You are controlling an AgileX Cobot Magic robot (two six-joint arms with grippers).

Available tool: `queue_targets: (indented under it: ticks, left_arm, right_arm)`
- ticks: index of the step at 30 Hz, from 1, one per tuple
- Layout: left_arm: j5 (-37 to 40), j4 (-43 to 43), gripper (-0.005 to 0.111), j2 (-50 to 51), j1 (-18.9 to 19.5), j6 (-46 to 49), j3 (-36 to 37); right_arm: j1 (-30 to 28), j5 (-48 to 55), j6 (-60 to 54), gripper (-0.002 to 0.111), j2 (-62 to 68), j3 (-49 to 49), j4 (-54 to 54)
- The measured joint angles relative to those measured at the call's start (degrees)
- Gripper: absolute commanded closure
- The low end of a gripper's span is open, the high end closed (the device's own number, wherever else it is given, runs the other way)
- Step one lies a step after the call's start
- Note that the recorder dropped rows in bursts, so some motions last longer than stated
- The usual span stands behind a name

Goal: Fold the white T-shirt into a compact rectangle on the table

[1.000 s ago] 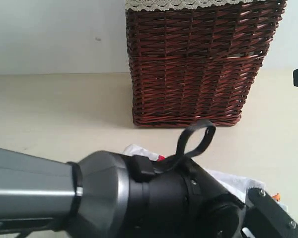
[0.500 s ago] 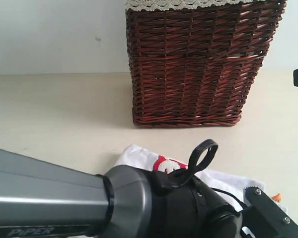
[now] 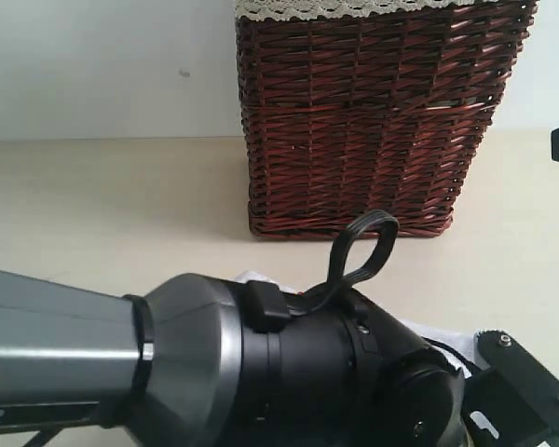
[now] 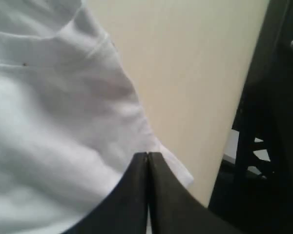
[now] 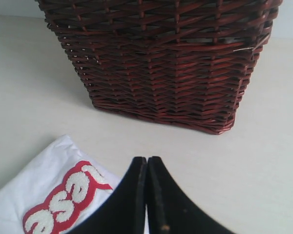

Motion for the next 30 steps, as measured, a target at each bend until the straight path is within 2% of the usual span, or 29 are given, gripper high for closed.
queue_targets:
  ticks: [6,12,15,21,24,28,30]
  left_arm:
    - [7.05,6.92,0.107,0.00,1.90,-2.39,0.00]
    - [8.42,11.06,0.107,-0.41,9.26,-7.29,2.99]
    - [8.51,11.50,0.107,-0.47,11.08,-7.88,6.91]
    - [1.32,11.40,0.107,-4.54,9.97,-7.69,14.07]
    - [0.88,11.40,0.107,-7.78,9.82,-7.54,15.65]
    - [-0.01,11.49,0.107,-13.02,11.80,-7.54,16.64]
    - [-2.03,11.64,0.107,-15.81,14.05,-7.54,17.71]
  right_arm:
    - [0.00,0.00,0.00,0.108,0.00,0.00,0.00]
    - [0.00,0.00,0.00,0.108,0.00,0.00,0.00]
    - [0.00,0.00,0.00,0.108,0.00,0.00,0.00]
    - [0.00,0.00,0.00,0.108,0.00,0.00,0.13]
    - [0.00,0.00,0.00,0.108,0.00,0.00,0.22]
    - [0.00,0.00,-0.23,0.108,0.00,0.00,0.22]
    - [0.00,0.00,-0.23,0.108,0.00,0.00,0.22]
